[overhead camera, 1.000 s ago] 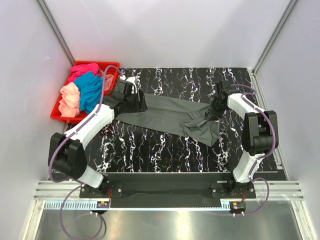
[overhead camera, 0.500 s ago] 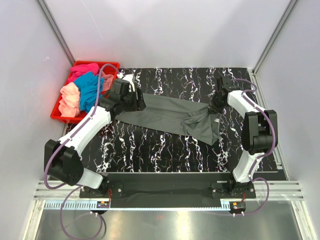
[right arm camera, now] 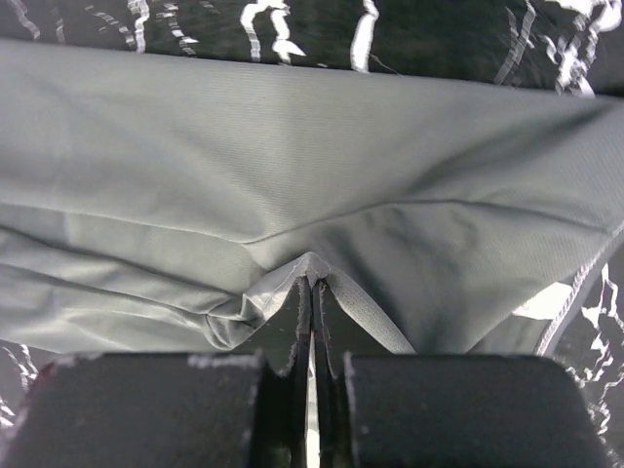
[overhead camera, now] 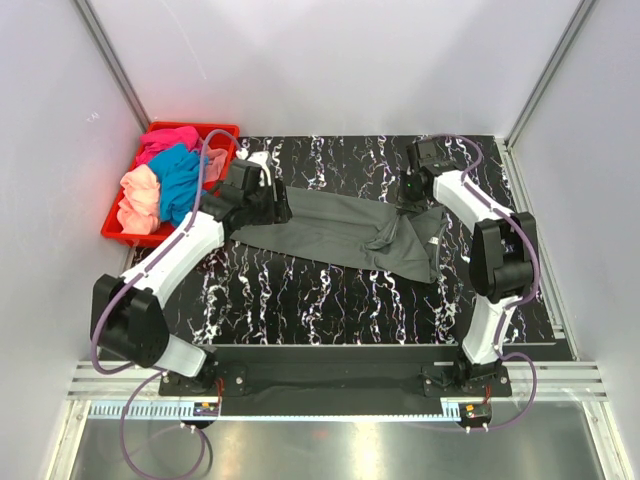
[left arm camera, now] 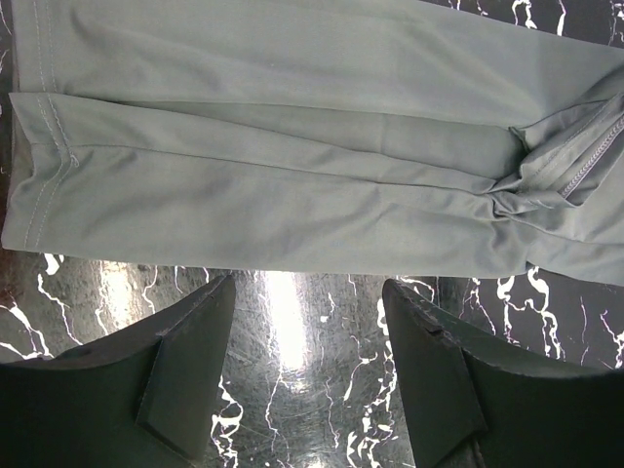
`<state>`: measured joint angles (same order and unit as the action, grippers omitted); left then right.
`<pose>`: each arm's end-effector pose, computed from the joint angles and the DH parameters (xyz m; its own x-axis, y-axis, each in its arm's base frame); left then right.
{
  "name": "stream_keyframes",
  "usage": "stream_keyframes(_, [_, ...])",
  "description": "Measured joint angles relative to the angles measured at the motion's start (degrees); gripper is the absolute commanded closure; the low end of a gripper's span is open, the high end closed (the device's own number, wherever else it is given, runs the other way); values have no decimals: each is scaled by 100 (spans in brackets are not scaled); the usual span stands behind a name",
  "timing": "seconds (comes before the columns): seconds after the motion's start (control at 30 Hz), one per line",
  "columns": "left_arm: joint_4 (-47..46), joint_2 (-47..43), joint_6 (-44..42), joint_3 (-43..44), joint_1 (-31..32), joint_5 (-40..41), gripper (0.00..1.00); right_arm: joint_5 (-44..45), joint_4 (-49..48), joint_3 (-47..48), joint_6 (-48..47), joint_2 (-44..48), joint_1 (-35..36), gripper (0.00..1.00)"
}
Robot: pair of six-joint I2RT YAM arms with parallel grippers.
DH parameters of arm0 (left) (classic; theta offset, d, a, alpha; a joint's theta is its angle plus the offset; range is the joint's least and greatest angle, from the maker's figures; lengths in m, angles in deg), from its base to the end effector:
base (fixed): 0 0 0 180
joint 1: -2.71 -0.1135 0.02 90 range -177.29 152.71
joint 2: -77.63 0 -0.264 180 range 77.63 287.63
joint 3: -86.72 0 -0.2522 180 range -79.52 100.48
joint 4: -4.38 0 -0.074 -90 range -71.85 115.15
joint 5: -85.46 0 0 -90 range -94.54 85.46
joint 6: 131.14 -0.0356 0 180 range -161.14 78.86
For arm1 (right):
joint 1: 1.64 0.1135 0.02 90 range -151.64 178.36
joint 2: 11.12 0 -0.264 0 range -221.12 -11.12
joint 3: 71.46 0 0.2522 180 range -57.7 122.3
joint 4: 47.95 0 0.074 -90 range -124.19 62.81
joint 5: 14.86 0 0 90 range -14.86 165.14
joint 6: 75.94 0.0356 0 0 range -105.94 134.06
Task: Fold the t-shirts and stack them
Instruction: Fold the tshirt
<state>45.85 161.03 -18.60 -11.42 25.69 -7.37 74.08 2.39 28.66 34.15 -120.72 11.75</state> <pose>0.2956 -0.1273 0.2942 -0.7422 -0.1011 -0.6625 0.1501 0.9383 -0.3114 0.4010 0.0961 0.2259 -0.8724 0.1454 -0.4666 0.0629 0.9802 0.1877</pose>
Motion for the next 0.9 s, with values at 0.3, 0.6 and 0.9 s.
stream_keyframes(0.3, [2,98,68,0,0,7,32,199,7,177,-623,-131,208,100])
stream_keyframes(0.6, [9,240,291,-22,0,293,32,234,-35,321,-964,-389,223,100])
stream_keyframes(0.9, [68,247,352,-24,0,483,32,208,-164,446,-1384,-494,485,100])
